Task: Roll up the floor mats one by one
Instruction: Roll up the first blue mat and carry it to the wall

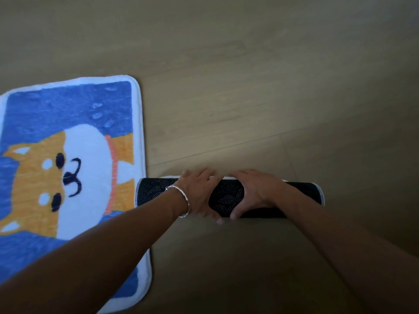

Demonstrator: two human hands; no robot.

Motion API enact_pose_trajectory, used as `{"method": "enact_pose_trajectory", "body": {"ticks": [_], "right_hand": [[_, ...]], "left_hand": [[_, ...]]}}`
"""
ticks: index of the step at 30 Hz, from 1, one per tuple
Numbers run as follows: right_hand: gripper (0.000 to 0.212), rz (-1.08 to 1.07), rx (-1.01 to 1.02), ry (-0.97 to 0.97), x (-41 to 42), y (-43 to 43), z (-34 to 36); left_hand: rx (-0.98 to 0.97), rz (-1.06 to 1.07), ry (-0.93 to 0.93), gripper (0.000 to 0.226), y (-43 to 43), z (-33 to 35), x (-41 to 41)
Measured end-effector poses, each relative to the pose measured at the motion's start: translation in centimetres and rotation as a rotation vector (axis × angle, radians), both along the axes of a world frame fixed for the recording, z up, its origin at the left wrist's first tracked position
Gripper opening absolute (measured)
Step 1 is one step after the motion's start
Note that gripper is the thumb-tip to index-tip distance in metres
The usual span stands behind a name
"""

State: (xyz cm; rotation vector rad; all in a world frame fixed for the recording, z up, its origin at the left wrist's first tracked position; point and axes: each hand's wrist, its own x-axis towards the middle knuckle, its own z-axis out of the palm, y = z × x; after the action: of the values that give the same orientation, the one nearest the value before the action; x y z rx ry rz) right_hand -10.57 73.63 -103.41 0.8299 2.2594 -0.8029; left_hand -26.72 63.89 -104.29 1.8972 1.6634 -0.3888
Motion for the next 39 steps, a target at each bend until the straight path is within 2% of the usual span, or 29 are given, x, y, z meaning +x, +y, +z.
{"method": "enact_pose_trajectory", "body": {"ticks": [7,11,15,19,23,26,33,39], "right_hand": [[0.102,0.033,0.095,-0.006,0.2,-1.0,-0.1],[0.095,0.064,0.137,-0.029,0.4,-1.3,-0.3],[0.092,0.037,0.189,0.004,0.8,-2.3,-0.3],[0.087,-0.013,0.242,0.003,1.1,-3.5,-0.6],[0.089,-0.080,0.348,0.058,1.7,-5.5,-1.2],[0.088,-0.151,0.411,0.104,2.0,-7.2,-1.6],[0.092,-0.255,0.207,-0.085,2.9,-12.2,0.6],[0.084,-0.197,0.103,-0.042,2.6,-14.2,7.2]], "left_hand": [[-0.077,0.092,0.007,0.119,0.0,0.2,0.5],[0.019,0.094,0.042,0.097,-0.2,-0.1,0.9],[0.108,0.079,0.025,0.086,-1.0,-0.8,0.9],[0.149,0.101,0.033,0.082,-2.1,-1.2,1.4],[0.174,0.080,0.126,0.089,-3.4,-1.4,2.3],[0.200,0.049,0.176,0.085,-4.4,-1.1,3.0],[-0.001,-0.071,0.146,0.078,-6.1,1.0,3.8],[-0.038,-0.111,0.132,0.070,-9.3,8.0,2.6]]}}
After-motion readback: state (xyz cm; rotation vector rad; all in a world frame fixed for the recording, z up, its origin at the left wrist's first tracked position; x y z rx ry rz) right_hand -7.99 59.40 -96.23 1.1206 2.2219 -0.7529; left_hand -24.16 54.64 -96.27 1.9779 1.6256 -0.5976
